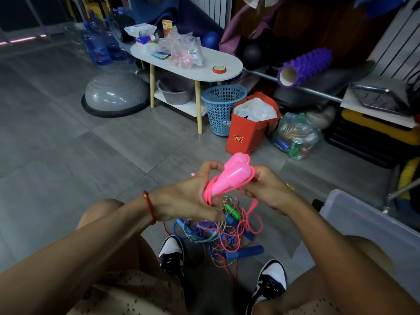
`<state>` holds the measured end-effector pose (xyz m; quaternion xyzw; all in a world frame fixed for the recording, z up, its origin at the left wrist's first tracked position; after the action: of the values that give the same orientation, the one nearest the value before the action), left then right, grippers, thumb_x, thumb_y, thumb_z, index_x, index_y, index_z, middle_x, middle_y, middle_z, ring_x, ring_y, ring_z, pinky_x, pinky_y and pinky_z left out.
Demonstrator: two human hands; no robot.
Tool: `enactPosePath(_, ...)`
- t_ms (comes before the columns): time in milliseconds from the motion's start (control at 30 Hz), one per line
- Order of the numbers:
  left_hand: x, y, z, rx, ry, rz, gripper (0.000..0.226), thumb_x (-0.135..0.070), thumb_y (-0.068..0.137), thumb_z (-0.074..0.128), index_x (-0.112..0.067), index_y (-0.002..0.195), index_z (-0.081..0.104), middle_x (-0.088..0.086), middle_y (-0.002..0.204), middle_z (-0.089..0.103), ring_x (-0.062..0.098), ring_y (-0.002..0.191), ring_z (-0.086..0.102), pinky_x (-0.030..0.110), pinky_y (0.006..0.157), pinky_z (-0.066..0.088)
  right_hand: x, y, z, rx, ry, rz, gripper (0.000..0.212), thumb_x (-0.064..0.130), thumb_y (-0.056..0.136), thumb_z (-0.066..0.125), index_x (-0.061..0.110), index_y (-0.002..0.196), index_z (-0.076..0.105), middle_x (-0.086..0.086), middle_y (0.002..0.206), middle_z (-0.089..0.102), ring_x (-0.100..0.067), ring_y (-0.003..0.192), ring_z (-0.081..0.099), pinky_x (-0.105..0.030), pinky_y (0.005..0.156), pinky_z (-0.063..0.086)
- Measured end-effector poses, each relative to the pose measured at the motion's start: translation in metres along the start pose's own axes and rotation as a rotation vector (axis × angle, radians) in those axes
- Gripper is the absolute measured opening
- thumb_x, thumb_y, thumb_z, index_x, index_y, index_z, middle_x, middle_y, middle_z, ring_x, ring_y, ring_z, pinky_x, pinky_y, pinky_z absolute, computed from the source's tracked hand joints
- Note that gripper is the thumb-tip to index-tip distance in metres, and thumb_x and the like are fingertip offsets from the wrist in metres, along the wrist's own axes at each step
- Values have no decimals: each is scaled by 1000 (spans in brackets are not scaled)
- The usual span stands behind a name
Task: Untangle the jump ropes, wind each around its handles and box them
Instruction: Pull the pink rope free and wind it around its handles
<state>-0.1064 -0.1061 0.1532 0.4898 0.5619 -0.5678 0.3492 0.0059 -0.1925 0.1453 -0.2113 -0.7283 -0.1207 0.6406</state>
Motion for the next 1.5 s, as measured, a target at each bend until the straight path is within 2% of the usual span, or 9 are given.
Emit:
enactPosePath(100, 1, -7, 8, 108, 12, 14, 80, 16, 85, 63, -37, 131, 26, -8, 78, 49, 19, 64, 42, 35, 55, 36, 3, -3, -1, -50, -30, -70, 14, 13, 77, 69, 23, 80, 79, -3, 70, 61, -18, 68, 48, -35, 65, 40)
enactPosePath(267, -20, -12, 6, 157, 162, 62, 75, 2, 92, 66, -26, 139, 15, -2, 79, 54, 37, 60, 53, 67, 62, 48, 13, -3, -2, -78, -94, -131, 11, 24, 72, 83, 29, 81, 79, -2, 80, 75, -16, 77, 67, -46, 78, 58)
enactPosePath(300, -25, -14, 5, 156, 237, 78, 75, -4, 92, 67, -24, 140, 13, 0, 78, 55, 39, 60, 56, 62, 63, 52, 13, -2, -5, -96, -90, -137, 13, 25, 71, 84, 23, 84, 79, -5, 85, 76, -20, 84, 70, -52, 85, 57)
enactPosePath(433, -36, -18, -2, 55, 513, 148, 73, -13, 92, 70, -29, 139, 17, 12, 74, 53, 34, 61, 54, 43, 57, 50, 20, -4, -8, -121, -12, -167, 7, 29, 64, 73, 33, 67, 78, 13, 63, 67, 4, 61, 60, -22, 65, 50)
enactPosePath(533, -34, -12, -10, -71, 440, 130, 70, -4, 87, 70, -28, 134, 23, 12, 73, 52, 25, 58, 50, 44, 55, 47, 11, -5, -8, -170, -225, -130, 35, -4, 86, 67, 30, 76, 67, 12, 68, 63, 5, 60, 58, -22, 66, 47)
enactPosePath(700, -21, 5, -41, -323, 446, 35, 71, 5, 77, 71, -26, 125, 29, 0, 69, 54, 8, 51, 46, 25, 48, 42, 4, -20, 23, -181, -517, -103, 32, 33, 106, 46, 23, 79, 61, 19, 58, 57, -3, 52, 53, -27, 59, 42)
enactPosePath(933, -1, 18, -51, -328, 620, -86, 72, 6, 76, 72, -16, 125, 25, 3, 74, 53, 4, 43, 49, 13, 39, 34, 31, -41, 72, 103, -1296, -337, 13, 19, 102, 42, 12, 111, 49, -3, 89, 60, -31, 73, 63, -44, 61, 51)
enactPosePath(1167, 6, 33, -38, -220, 900, -61, 74, -4, 71, 79, -15, 116, 21, 2, 81, 56, 23, 70, 56, 23, 53, 43, 57, -28, 60, 215, -1120, -361, 17, 32, 107, 41, 20, 104, 52, 9, 96, 41, -17, 92, 52, -36, 83, 43)
enactPosePath(1500, -27, 2, 6, -39, 877, 57, 80, -40, 70, 88, -16, 111, 25, -4, 82, 50, 8, 62, 48, 17, 51, 41, 75, 5, 1, 33, -641, -210, 31, 42, 71, 86, 17, 67, 70, 8, 61, 58, -5, 58, 46, -26, 55, 35)
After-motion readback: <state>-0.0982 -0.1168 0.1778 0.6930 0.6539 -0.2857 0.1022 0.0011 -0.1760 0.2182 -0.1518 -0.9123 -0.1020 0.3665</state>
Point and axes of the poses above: each hand's wrist, its own y-axis towards the middle knuckle, its own z-axis out of the palm, x = y × z, the point moved 8 cm from there along y, towards the middle knuckle
